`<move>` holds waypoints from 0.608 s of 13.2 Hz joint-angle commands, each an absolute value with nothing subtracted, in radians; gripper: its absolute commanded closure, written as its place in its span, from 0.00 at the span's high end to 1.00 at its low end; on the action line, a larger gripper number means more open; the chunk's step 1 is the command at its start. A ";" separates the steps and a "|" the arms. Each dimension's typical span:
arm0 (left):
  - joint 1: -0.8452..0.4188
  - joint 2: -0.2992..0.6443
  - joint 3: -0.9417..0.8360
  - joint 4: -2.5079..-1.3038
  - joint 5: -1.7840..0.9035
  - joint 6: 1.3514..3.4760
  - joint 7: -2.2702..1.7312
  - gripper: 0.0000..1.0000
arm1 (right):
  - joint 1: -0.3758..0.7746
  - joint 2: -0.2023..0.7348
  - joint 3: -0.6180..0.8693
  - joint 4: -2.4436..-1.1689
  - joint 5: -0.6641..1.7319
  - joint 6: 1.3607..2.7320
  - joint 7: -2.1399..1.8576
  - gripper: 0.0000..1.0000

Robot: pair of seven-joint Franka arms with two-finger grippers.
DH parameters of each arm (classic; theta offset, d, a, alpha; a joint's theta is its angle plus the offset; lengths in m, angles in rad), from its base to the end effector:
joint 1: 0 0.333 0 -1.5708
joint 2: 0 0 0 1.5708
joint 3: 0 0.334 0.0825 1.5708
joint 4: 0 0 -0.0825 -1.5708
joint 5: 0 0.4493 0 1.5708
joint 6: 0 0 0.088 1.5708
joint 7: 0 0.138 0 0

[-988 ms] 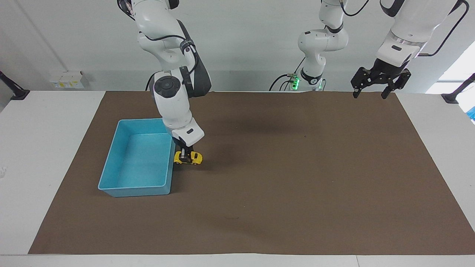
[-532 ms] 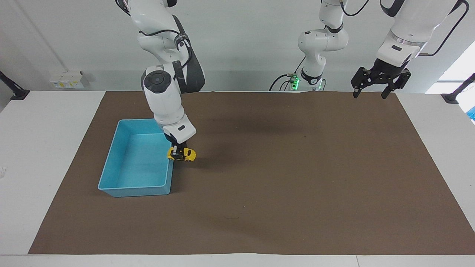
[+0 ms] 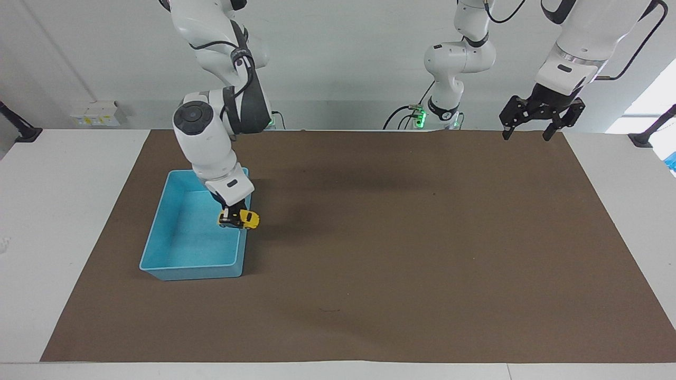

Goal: Wind up and store yellow beetle car
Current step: 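Grasp the yellow car beside the box with the right gripper, then lift the car over the rim and lower it into the box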

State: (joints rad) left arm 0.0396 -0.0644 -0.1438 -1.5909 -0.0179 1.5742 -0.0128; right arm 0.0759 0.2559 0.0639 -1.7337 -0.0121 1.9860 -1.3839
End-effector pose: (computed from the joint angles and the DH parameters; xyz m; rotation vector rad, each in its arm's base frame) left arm 0.5969 -0.0676 0.6399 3.1261 -0.1434 0.0727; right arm 0.6895 0.0935 0.3899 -2.2658 -2.1677 -0.0008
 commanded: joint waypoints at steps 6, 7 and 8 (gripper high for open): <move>0.048 -0.077 -0.146 -1.592 -0.029 1.559 -0.008 1.00 | -0.014 0.213 0.067 -1.793 0.015 1.986 -1.531 0.12; 0.048 -0.077 -0.146 -1.592 -0.029 1.559 -0.008 1.00 | -0.018 0.209 0.066 -1.805 0.014 1.997 -1.542 0.12; 0.048 -0.077 -0.146 -1.592 -0.029 1.559 -0.008 1.00 | -0.026 0.200 0.064 -1.825 0.014 2.002 -1.552 0.12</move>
State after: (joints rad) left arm 0.0396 -0.0644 -0.1439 -1.5909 -0.0179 1.5742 -0.0128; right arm -0.0060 0.2475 0.0620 -1.7586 -0.0082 1.9789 -1.5033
